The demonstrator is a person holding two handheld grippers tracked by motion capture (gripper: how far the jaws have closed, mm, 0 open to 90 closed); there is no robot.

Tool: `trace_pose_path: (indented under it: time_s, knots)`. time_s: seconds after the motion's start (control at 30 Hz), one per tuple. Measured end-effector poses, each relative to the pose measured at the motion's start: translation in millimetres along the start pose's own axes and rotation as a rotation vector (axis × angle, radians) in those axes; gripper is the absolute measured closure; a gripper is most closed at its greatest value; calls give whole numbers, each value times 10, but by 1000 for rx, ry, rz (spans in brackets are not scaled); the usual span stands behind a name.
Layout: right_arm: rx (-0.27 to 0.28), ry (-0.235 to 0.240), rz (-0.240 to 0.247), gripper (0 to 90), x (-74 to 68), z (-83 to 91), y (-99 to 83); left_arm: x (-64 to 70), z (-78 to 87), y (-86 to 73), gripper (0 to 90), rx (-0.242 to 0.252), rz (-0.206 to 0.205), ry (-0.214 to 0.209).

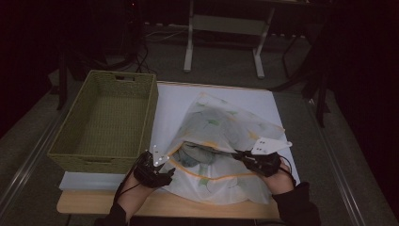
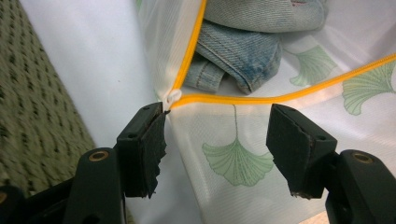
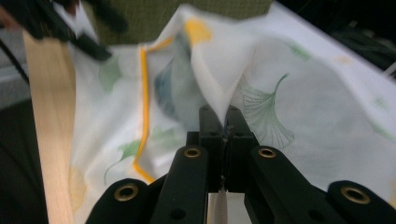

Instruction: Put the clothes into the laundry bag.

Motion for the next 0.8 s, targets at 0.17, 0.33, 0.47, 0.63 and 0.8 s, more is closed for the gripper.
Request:
trace_pose_path:
  time_s: [0.17, 0.33, 0.47, 0.63, 0.8]
  knots:
    - [120, 42, -98, 886, 75, 182, 128, -14, -23, -65, 383, -16, 19, -5]
    - [66, 20, -62, 885, 97, 221, -14, -23, -70, -176, 384, -51, 42, -23]
    - [-18, 11, -41, 883, 92, 176, -226, -54, -100, -221, 415, -64, 57, -35]
    - [-96, -19, -16, 882, 135, 154, -431, -53, -125, -248, 444, -77, 17, -5]
    - [-125, -38, -8, 855, 186, 185, -534, -20, -154, -297, 383, -82, 35, -24]
Point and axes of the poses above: each handheld gripper's, and its own axes: z roughly backward along the jaws, y roughly out of its top, x roughly to its right, the point moved 7 cm from there along -z, roughly forward along the jaws, and after that the axes turned 14 degrees about x, right-handed, at the moved point
